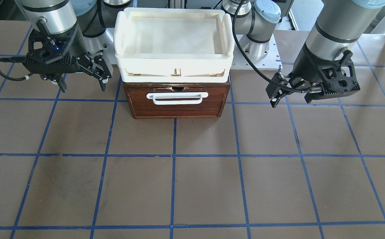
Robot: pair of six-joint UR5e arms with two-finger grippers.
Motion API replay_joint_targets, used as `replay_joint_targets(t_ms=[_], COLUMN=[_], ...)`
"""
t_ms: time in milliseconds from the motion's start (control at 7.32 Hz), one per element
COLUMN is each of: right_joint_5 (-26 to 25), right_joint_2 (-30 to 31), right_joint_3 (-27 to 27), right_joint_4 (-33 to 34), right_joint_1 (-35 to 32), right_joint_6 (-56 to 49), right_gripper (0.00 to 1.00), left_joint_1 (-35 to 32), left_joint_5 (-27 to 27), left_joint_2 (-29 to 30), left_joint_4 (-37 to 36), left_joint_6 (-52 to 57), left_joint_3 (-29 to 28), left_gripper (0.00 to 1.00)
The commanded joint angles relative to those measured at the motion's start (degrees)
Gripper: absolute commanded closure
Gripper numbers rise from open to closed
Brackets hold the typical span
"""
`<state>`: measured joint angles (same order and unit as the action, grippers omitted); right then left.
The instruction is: Put scissors in drawer and close it
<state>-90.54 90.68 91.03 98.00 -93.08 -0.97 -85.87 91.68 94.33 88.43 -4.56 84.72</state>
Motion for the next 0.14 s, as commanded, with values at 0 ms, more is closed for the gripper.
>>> replay_joint_targets(t_ms=[0], right_joint_5=[-0.08], right_joint_2=[-0.68], right_joint_3=[0.2], right_joint_4=[-0.09], right_joint_1=[-0.09], right_joint_6=[0.01], right_gripper=[0.0], left_joint_1=[0.0], left_joint_5=[0.08], left_joint_2=[0.16], left_joint_4=[0.07], left_joint_6=[-0.1], left_joint_3=[0.01], left_gripper=[0.0])
